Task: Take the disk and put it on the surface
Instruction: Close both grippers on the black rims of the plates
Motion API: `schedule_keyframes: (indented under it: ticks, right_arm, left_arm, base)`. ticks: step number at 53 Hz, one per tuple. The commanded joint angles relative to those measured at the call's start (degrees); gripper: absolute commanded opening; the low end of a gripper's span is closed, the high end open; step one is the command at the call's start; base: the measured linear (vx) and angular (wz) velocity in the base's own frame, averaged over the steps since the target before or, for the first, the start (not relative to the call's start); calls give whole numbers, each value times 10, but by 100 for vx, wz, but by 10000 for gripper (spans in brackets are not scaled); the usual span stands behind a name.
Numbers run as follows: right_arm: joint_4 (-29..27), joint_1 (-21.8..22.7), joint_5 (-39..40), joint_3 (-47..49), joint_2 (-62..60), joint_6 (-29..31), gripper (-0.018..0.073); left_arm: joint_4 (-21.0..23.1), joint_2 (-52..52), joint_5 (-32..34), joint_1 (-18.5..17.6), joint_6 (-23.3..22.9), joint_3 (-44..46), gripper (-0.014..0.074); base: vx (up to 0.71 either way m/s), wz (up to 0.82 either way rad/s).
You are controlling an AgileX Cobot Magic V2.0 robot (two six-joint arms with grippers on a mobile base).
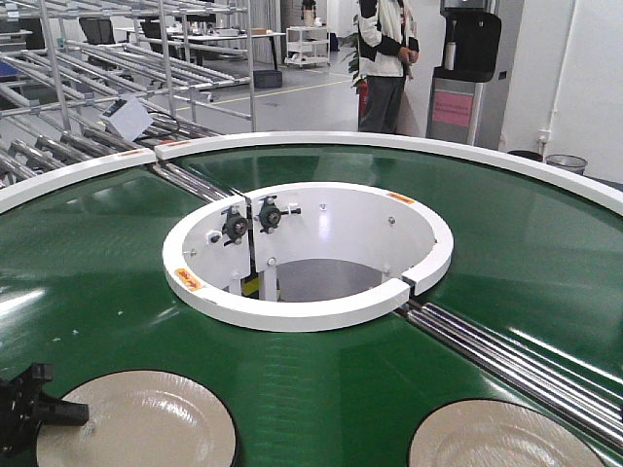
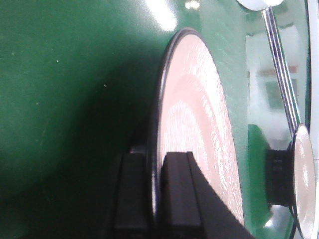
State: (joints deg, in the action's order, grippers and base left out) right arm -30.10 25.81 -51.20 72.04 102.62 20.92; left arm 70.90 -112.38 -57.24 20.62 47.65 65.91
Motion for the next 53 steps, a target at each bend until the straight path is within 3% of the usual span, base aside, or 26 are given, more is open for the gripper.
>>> schedule_keyframes:
  ticks: [1,19,26,30,32,37,39,48,53]
  right_arm:
    - [-56,1,-1,20,7,40,510]
    - [-178,-15,-47,20,78,152,510]
    - [-186,-44,-44,20,90,165,502]
    - [-186,-59,-40,20,92,164,431]
    - [-187,-64,-37,20,92,165,352]
    - [-188,-68,-28,20,86,165,56]
    - [-188,-66,-26,20,82,163,-17]
    - [-200,-46,-32,20,49,146,-11]
    - [-245,-34,-36,20,15,137,-9]
  left_arm:
    - [31,25,-11,-7,3,14,-9]
    - [31,25,-9,-7,7,14,-9]
    - [31,25,-9,-7,7,14,-9]
    - [30,25,-8,-7,7,14,-9]
    - [30,25,-9,-7,7,14,-9]
    - [29,25,-9,-7,7,14,-9]
    - [29,25,-9,-7,7,14,-9]
    - [36,25,-19,-7,7,14,-9]
    - [77,25,-48,-7,7,14,-9]
  base:
    - [0,0]
    - [0,0]
    - [0,0]
    - [0,0]
    - [0,0]
    - [0,0]
    - [0,0]
    - [0,0]
    - [0,0]
